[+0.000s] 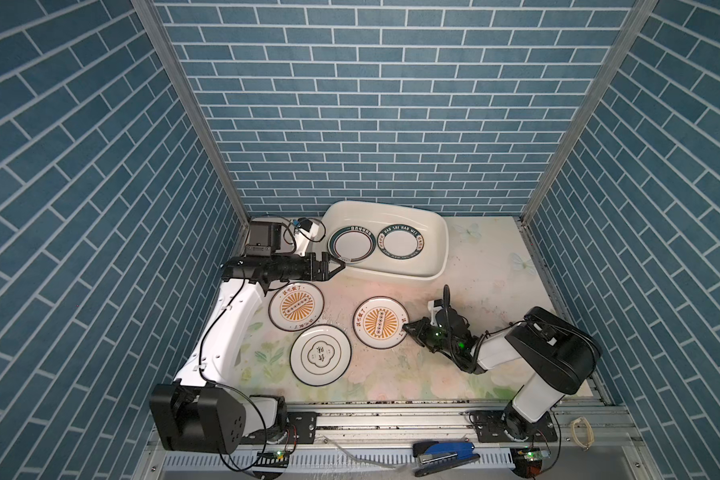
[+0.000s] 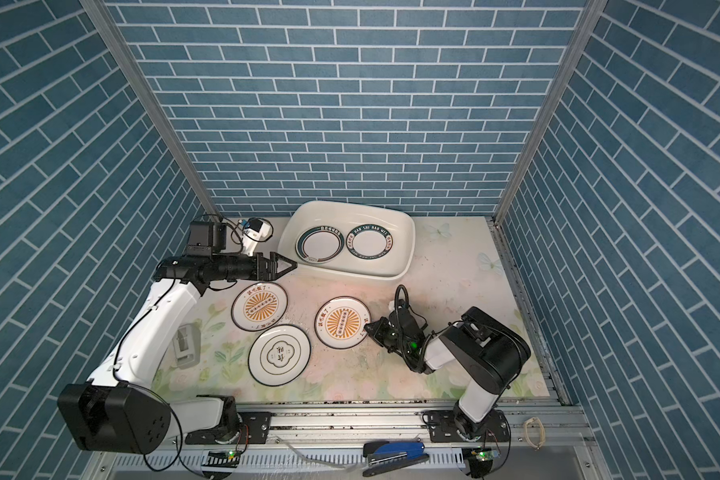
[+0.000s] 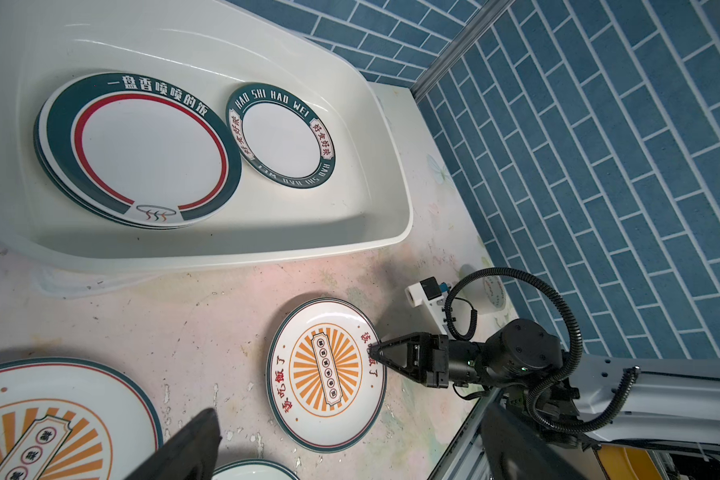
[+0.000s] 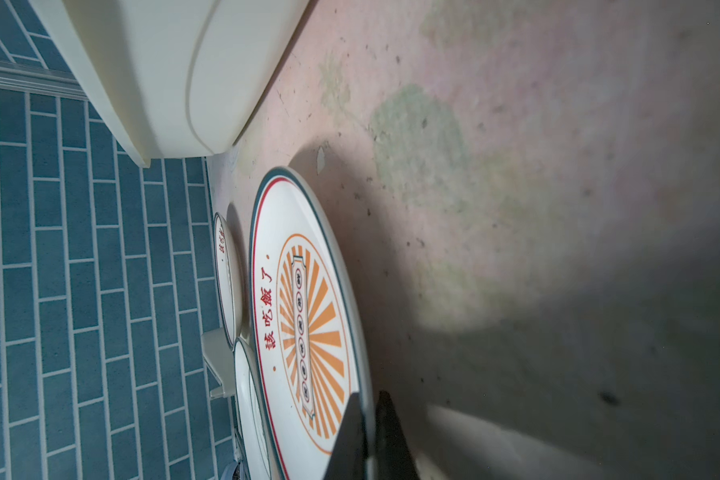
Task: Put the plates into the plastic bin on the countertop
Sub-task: 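Lower the right gripper onto the sunburst plate rim and close it, then lift the sunburst plate and carry it over the white bin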
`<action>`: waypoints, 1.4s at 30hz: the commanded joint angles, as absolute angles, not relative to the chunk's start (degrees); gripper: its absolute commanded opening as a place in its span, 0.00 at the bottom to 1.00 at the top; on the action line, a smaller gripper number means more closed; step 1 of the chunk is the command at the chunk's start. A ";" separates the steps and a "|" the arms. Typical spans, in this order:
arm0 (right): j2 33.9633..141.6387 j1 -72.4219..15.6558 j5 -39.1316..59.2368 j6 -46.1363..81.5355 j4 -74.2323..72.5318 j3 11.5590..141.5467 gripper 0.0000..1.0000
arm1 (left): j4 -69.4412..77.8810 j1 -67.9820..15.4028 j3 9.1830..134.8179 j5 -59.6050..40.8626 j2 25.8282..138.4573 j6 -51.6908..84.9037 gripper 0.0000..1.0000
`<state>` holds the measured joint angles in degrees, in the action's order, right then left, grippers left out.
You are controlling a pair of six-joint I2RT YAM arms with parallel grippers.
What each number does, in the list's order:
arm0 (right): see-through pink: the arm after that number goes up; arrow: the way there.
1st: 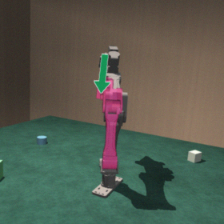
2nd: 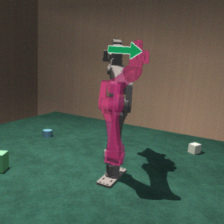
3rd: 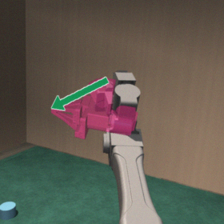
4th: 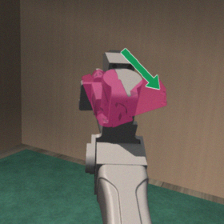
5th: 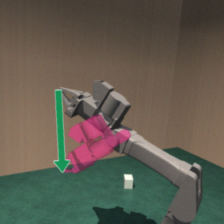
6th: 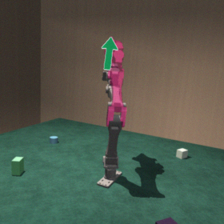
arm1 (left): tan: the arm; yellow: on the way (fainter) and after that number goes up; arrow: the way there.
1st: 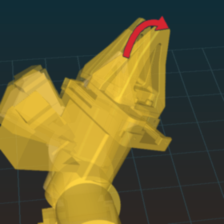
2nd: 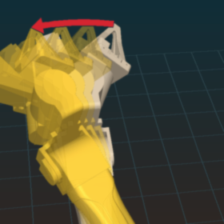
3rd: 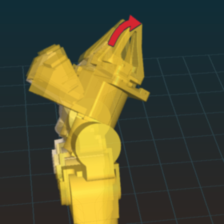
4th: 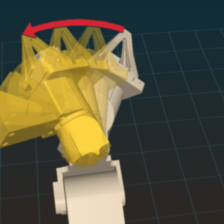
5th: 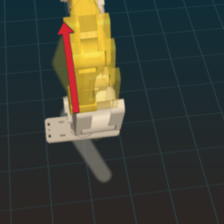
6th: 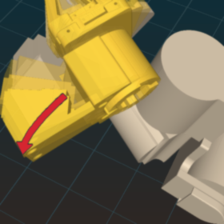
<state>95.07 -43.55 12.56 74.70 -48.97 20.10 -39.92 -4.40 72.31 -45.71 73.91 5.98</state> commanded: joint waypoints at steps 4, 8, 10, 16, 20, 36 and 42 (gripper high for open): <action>91.83 -43.06 16.05 73.61 -45.03 21.09 0.00 | -41.83 -4.39 74.21 -45.88 73.08 4.04 1.00; 88.73 -42.93 17.35 72.89 -41.29 21.42 0.00 | -42.54 -4.31 74.87 -45.88 73.02 3.47 1.00; 86.56 -42.92 18.04 71.99 -37.67 22.03 0.00 | -42.88 -4.32 75.09 -45.80 72.79 3.04 0.99; 78.03 -42.95 20.13 67.80 -23.07 24.86 0.00 | -43.63 -4.31 75.15 -45.47 71.81 1.79 0.99; 72.93 -42.81 21.55 64.55 -12.35 27.96 0.00 | -44.11 -4.30 74.98 -45.36 70.96 0.67 1.00; 69.38 -37.69 28.41 54.34 13.19 50.49 0.00 | -47.26 -4.35 78.85 -42.44 70.17 -2.21 0.99; 75.23 -32.21 30.97 50.29 17.23 61.38 0.00 | -47.85 -4.31 80.12 -42.64 69.82 -2.76 1.00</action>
